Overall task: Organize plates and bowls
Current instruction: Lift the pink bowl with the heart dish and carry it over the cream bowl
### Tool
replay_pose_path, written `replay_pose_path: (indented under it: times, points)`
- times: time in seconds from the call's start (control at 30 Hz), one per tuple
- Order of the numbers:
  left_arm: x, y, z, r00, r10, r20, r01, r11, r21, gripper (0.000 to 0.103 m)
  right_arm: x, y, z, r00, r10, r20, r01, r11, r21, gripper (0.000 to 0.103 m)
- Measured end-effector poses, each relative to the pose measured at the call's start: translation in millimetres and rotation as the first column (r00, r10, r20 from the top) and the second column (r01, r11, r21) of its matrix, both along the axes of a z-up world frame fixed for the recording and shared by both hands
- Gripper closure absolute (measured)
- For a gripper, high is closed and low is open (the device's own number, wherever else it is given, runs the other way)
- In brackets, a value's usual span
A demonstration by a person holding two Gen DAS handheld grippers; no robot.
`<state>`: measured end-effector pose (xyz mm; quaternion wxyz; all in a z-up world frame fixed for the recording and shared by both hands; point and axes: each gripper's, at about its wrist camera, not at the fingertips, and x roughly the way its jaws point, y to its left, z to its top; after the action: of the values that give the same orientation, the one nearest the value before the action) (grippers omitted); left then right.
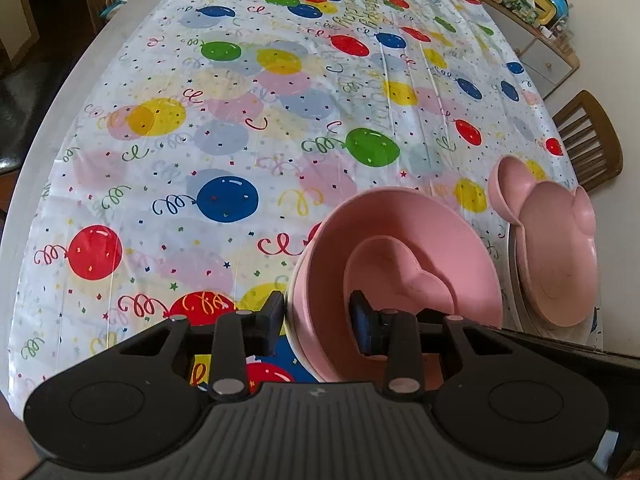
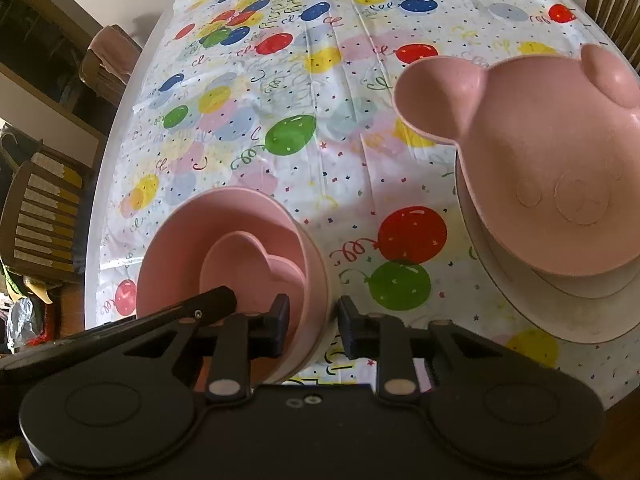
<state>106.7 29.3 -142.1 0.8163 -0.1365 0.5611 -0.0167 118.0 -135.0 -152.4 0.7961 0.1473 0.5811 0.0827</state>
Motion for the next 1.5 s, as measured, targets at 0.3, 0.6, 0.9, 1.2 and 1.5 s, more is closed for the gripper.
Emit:
replay_pose_path:
  times: [0.3, 0.6, 0.9, 1.2, 1.5]
  points:
    - [-3, -14, 30, 0.999, -0.017, 0.038, 0.017, 1.0, 0.001, 0.069, -5, -10, 27, 0.999, 0.002, 0.043, -0.001, 1.0, -0.013, 0.08]
    - [9, -55, 72, 0.991, -0.1, 0.086, 0.099, 0.995, 0.01, 0.069, -1, -43, 68, 0.993, -0.017, 0.115, 0.021, 0.999, -0.031, 0.081]
    - [33, -119, 93, 0.979, -0.163, 0.12, 0.163, 0.987, 0.013, 0.069, 9, -101, 92, 0.985, -0.062, 0.159, 0.071, 0.996, -0.052, 0.081]
    - [48, -176, 83, 0.976, -0.194, 0.1, 0.194, 0.981, 0.005, 0.069, 18, -159, 87, 0.986, -0.1, 0.136, 0.109, 0.992, -0.062, 0.081]
    - [57, -209, 61, 0.979, -0.189, 0.083, 0.189, 0.982, 0.005, 0.069, 27, -193, 67, 0.99, -0.099, 0.098, 0.106, 0.992, -0.066, 0.081]
